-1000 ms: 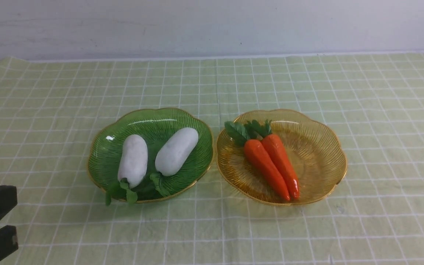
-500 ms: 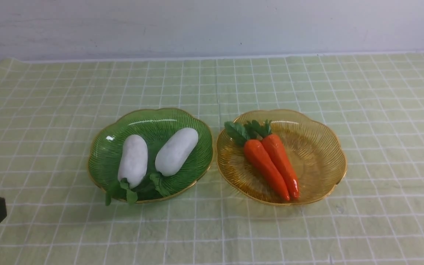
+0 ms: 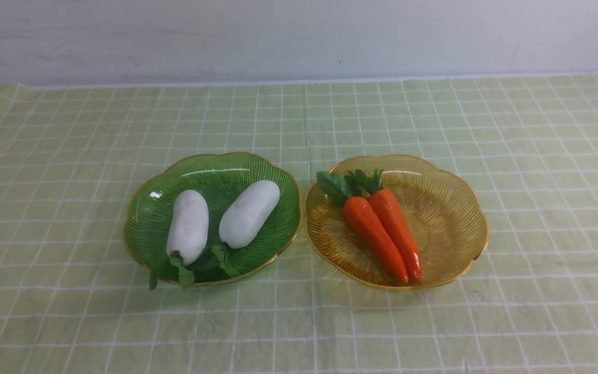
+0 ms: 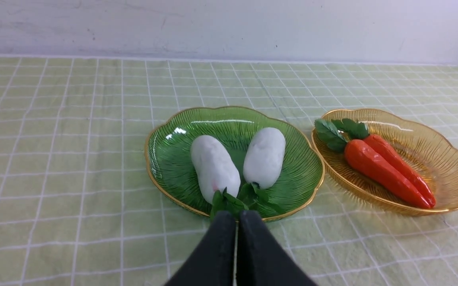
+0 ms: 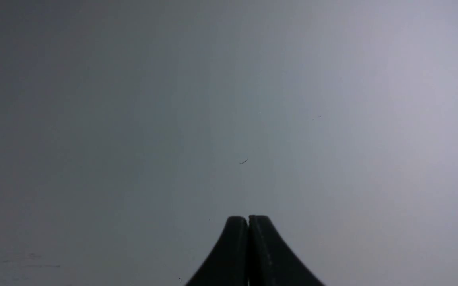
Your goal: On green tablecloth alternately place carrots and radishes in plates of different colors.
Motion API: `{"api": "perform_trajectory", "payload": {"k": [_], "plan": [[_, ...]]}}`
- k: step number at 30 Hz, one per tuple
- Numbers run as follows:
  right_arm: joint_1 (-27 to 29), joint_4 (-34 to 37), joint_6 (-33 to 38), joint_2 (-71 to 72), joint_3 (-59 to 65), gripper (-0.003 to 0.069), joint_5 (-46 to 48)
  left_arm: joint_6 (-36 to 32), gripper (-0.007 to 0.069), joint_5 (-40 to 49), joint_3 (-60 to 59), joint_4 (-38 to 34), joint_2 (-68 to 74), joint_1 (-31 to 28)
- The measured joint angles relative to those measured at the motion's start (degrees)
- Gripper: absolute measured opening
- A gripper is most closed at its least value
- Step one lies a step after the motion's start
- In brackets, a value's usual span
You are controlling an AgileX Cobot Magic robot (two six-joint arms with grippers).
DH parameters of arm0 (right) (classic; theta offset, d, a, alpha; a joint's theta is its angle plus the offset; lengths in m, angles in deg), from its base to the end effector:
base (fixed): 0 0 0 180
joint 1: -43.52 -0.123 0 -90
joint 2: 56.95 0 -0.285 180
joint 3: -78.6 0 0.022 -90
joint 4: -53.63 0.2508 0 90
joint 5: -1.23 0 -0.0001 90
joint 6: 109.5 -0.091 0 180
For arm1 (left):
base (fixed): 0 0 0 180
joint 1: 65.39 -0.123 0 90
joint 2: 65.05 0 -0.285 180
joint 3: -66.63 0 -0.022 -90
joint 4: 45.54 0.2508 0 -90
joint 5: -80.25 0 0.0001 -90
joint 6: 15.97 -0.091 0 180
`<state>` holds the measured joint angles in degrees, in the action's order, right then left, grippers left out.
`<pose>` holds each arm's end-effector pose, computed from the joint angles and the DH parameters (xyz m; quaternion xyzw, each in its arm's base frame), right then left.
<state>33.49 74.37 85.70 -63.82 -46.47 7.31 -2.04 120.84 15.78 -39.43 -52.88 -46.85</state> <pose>0.0109 0.0054 0.3297 -0.0379 0.5543 0.1222 0.8224 0.0240 -0.0014 0.2953 0.0419 0.7837 -0.1224 0.6075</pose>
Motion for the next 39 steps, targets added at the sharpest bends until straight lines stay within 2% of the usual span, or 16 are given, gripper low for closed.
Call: {"api": "perform_trajectory", "payload": {"k": [14, 20, 25, 29, 39], "plan": [[0.0, 0.0, 0.0, 0.0, 0.0, -0.0014, 0.0, -1.8, -0.0008, -1.6, -1.5, 1.4, -0.2, -0.3], [0.0, 0.0, 0.0, 0.0, 0.0, -0.0014, 0.0, -15.2, -0.0008, -12.5, -13.0, -5.6, -4.5, -9.5], [0.0, 0.0, 0.0, 0.0, 0.0, -0.0014, 0.0, -22.4, -0.0008, -14.1, -22.1, -7.4, -5.1, -12.7], [0.0, 0.0, 0.0, 0.0, 0.0, -0.0014, 0.0, -23.6, -0.0008, -15.2, -27.2, -6.1, -5.1, -13.1], [0.0, 0.0, 0.0, 0.0, 0.0, -0.0014, 0.0, -23.6, -0.0008, -18.5, -27.8, -6.1, -5.1, -13.2]]}}
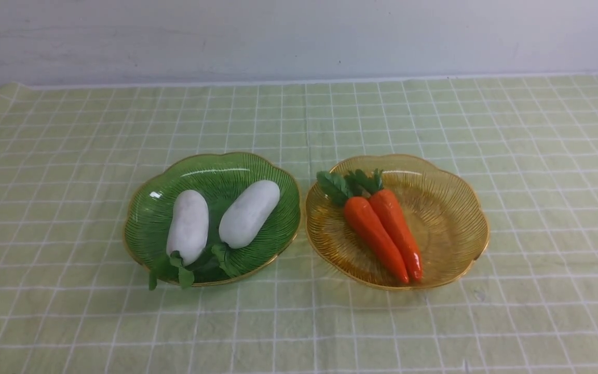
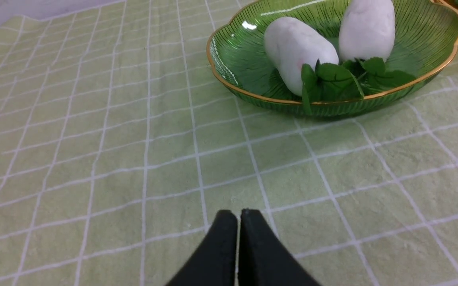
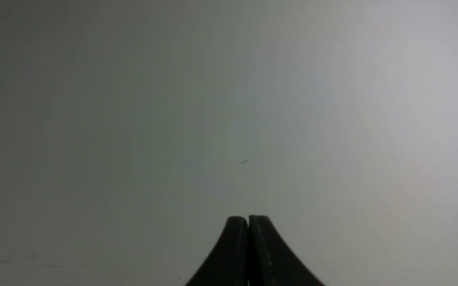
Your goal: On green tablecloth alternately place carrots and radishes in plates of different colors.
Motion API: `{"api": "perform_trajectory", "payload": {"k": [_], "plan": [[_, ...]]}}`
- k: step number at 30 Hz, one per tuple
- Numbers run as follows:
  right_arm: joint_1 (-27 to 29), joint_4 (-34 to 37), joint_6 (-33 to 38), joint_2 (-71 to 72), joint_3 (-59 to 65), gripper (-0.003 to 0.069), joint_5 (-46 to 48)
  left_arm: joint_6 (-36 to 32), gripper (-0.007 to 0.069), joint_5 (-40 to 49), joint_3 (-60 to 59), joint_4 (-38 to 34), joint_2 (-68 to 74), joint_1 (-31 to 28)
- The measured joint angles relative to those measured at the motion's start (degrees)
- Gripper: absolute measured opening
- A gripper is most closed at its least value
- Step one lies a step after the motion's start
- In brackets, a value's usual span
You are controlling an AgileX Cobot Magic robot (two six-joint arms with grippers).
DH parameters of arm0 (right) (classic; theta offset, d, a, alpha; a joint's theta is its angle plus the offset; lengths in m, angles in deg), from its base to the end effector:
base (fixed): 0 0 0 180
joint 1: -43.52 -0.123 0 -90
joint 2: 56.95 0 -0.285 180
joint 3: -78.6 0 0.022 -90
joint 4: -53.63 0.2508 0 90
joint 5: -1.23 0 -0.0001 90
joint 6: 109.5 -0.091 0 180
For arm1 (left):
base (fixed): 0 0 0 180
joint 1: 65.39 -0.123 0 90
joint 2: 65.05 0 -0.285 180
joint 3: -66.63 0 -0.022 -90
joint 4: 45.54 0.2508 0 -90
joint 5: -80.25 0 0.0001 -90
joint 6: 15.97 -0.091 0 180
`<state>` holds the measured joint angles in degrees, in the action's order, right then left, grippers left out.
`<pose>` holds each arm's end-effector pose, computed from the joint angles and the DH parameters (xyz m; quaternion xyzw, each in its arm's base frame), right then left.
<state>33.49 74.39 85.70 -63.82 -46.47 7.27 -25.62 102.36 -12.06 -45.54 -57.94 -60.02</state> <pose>0.0109 0.0054 0.3298 -0.0377 0.5541 0.1223 0.8226 0.0520 -0.0049 0.1705 0.1057 0.8016 0.0220 0.5880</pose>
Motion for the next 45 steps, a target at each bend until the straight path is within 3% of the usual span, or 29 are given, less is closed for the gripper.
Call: {"api": "perform_trajectory", "payload": {"k": [16, 26, 29, 36, 45], "plan": [[0.0, 0.1, 0.0, 0.0, 0.0, -0.0014, 0.0, 0.0, -0.0008, 0.0, 0.0, 0.0, 0.0, 0.0], [1.4, -15.8, 5.6, 0.0, 7.6, -0.0014, 5.7, 0.0, -0.0008, 0.0, 0.0, 0.0, 0.0, 0.0], [4.2, -18.3, 3.3, 0.0, 13.9, -0.0014, 9.2, 0.0, -0.0008, 0.0, 0.0, 0.0, 0.0, 0.0], [9.5, -20.3, -11.7, -0.1, 23.6, -0.0014, 15.8, 0.0, -0.0008, -0.1, 0.0, 0.0, 0.1, 0.0], [9.7, -22.0, -14.8, -0.1, 23.5, -0.0014, 16.1, 0.0, -0.0008, -0.1, 0.0, 0.3, 0.1, 0.0]]}}
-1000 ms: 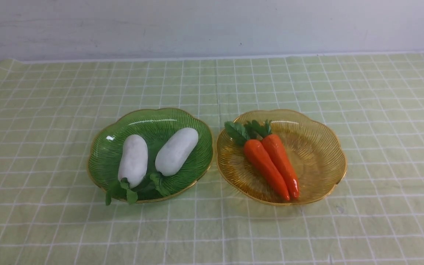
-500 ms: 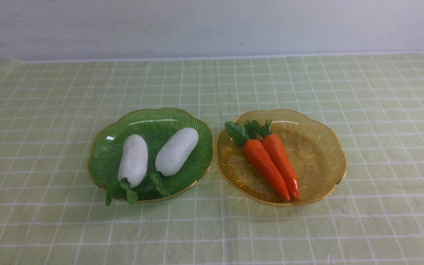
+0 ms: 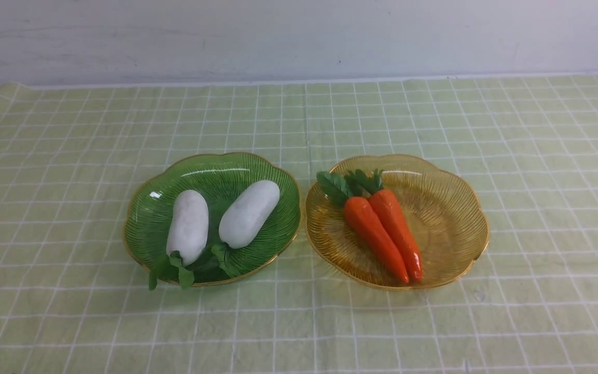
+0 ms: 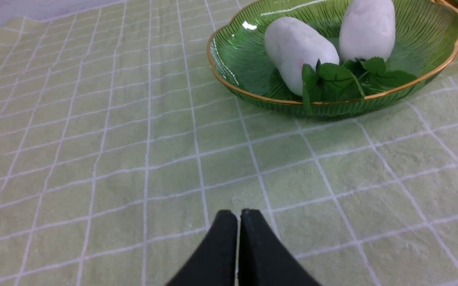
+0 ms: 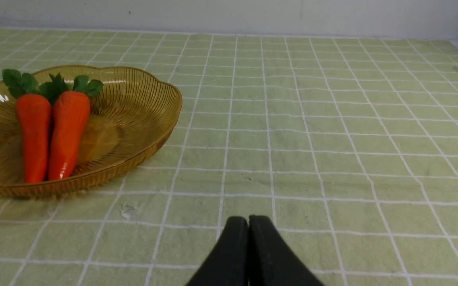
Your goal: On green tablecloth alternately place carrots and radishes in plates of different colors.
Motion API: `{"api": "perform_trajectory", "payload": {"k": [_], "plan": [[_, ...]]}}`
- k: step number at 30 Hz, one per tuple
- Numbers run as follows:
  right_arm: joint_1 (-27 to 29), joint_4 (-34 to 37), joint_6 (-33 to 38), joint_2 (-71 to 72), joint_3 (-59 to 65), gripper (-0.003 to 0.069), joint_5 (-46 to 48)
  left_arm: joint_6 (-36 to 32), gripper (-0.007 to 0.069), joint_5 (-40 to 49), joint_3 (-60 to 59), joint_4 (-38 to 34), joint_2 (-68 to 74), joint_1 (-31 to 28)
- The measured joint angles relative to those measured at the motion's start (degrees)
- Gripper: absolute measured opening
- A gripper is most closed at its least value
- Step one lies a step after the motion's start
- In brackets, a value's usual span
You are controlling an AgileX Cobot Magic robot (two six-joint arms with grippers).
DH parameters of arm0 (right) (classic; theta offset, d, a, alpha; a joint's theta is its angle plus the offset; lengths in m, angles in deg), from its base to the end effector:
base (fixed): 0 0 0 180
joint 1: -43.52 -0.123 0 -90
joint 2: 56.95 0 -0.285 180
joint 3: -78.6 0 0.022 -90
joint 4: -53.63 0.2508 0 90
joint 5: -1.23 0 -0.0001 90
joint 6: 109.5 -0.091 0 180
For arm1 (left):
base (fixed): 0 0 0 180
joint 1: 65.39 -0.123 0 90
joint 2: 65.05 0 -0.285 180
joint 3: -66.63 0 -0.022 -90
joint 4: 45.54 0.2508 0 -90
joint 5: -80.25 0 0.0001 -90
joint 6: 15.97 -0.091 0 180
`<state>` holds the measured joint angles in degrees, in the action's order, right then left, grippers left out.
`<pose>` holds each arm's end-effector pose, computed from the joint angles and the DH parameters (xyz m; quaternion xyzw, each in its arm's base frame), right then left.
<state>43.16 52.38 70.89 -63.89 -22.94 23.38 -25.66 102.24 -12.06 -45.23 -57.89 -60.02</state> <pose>0.0521 -0.0004 0.1720 -0.0110 0.8066 -0.0094 0.5909 0.0522 -0.0047 0.1706 0.1073 0.8010 0.0245 0.5884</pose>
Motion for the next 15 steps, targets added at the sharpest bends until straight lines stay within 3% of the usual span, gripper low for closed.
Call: {"api": "perform_trajectory", "payload": {"k": [15], "plan": [[0.0, 0.0, -0.4, 0.0, 0.0, -0.0014, 0.0, 0.0, -0.0008, 0.0, 0.0, 0.0, 0.0, 0.0]]}}
